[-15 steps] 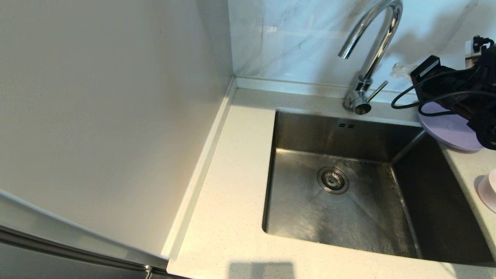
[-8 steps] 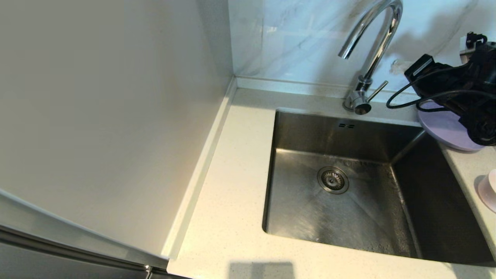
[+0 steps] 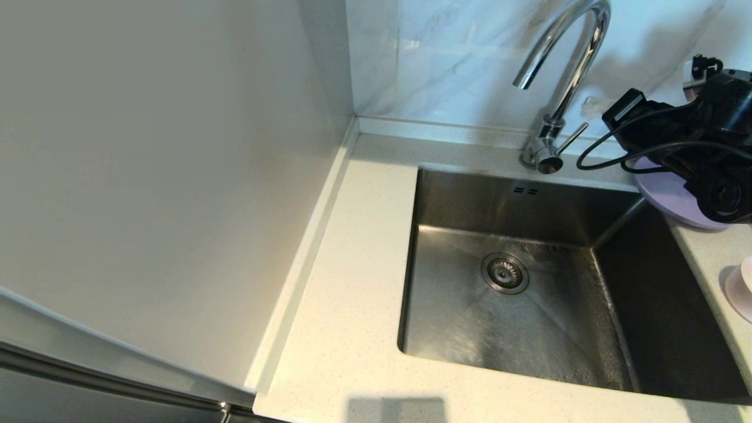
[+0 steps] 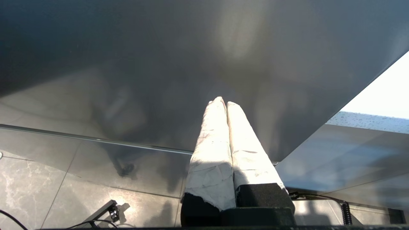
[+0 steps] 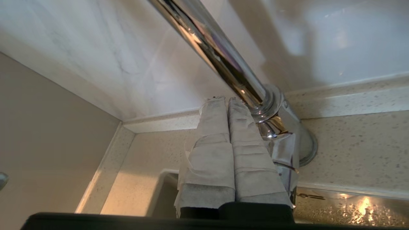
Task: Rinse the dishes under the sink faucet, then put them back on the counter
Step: Turn on the faucet
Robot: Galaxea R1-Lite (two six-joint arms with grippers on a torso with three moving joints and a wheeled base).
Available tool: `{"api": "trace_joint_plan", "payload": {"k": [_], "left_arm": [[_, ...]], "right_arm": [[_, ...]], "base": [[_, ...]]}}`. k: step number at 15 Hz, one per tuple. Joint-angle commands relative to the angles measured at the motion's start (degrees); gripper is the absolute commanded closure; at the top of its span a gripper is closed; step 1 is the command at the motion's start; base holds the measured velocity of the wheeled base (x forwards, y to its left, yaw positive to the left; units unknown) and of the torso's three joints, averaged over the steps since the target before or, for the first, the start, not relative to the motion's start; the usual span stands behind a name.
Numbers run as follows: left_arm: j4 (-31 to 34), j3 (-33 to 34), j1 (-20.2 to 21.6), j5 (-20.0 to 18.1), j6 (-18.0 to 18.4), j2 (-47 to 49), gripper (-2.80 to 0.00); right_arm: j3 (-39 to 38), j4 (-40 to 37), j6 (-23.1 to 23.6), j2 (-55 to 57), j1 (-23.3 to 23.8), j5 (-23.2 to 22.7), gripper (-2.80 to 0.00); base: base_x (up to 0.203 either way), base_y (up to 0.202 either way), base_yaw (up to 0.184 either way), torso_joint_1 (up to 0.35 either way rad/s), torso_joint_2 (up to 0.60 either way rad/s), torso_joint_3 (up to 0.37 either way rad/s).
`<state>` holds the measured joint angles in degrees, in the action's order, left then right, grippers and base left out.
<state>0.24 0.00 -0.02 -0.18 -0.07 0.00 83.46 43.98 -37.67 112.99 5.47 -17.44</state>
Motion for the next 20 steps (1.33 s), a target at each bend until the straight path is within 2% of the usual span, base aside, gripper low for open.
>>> {"api": "trace_joint_plan", "payload": {"k": [1, 8, 10, 14, 20], "left_arm": [[0.0, 0.0, 0.0, 0.0, 0.0, 0.0, 0.00], [0.0, 0.0, 0.0, 0.0, 0.0, 0.0, 0.00], [0.0, 0.0, 0.0, 0.0, 0.0, 0.0, 0.00], [0.0, 0.0, 0.0, 0.0, 0.0, 0.0, 0.00], [0.0, 0.0, 0.0, 0.0, 0.0, 0.0, 0.00]], "right_arm": [[-0.1, 0.2, -0.1, 0.5, -0.1, -0.3, 0.00], [0.0, 0.2, 1.6, 2.0, 0.0, -0.2, 0.00], [-0.3, 0.0, 3.6, 2.0, 0.0, -0.3, 0.00], [-2.4, -8.4, 8.8, -2.5, 0.1, -0.9, 0.00], [-0.4, -8.5, 8.8, -3.9, 0.2, -1.7, 0.00]], "base": [[0.000, 0.000, 0.000, 0.000, 0.00, 0.000], [0.000, 0.000, 0.000, 0.000, 0.00, 0.000], [0.000, 0.000, 0.000, 0.000, 0.00, 0.000], [0.000, 0.000, 0.000, 0.000, 0.00, 0.000], [0.000, 0.000, 0.000, 0.000, 0.00, 0.000]]}}
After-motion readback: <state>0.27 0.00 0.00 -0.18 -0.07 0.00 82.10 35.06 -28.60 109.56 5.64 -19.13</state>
